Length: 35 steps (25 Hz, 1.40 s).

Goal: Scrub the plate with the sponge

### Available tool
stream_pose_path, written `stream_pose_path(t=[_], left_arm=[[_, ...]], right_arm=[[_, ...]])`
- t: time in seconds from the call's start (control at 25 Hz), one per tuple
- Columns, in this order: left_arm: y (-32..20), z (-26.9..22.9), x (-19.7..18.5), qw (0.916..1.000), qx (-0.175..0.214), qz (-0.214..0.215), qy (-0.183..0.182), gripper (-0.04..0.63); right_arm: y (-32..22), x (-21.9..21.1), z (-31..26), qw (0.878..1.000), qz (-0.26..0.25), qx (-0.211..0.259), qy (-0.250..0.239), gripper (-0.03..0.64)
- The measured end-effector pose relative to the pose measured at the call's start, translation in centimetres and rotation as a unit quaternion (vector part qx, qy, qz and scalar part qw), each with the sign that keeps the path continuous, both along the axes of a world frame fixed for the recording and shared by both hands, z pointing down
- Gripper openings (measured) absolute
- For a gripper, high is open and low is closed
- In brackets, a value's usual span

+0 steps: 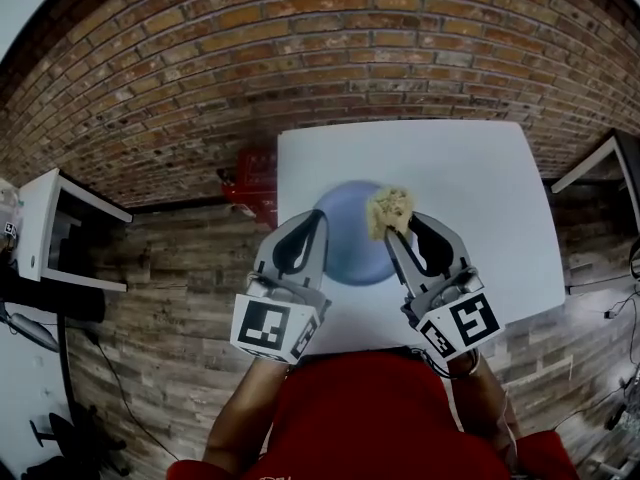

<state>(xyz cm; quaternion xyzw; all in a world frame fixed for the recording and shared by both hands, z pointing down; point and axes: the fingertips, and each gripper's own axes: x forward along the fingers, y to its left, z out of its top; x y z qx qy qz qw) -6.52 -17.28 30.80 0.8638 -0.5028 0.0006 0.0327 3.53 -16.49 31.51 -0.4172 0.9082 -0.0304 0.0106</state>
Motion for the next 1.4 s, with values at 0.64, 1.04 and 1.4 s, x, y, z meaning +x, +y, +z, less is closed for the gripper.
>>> stream_pose_path(t=[0.64, 1.04, 1.4], left_arm=[[0.5, -0.7, 1.5, 0.9999, 0.013, 0.004, 0.011, 0.014], [0.3, -0.7, 1.1, 0.9998, 0.009, -0.004, 0.015, 0.014], [0.3, -0.3, 0.8, 0.9998, 0.006, -0.007, 0.02, 0.014]], right_arm=[[1.1, 0.0, -0.1, 1.0, -0.01, 0.013, 0.006, 0.118], [0.8, 0.3, 0.0, 1.0, -0.006, 0.011, 0.01, 0.118], [0.9, 0.2, 0.4, 1.0, -0.006, 0.007, 0.01, 0.118]])
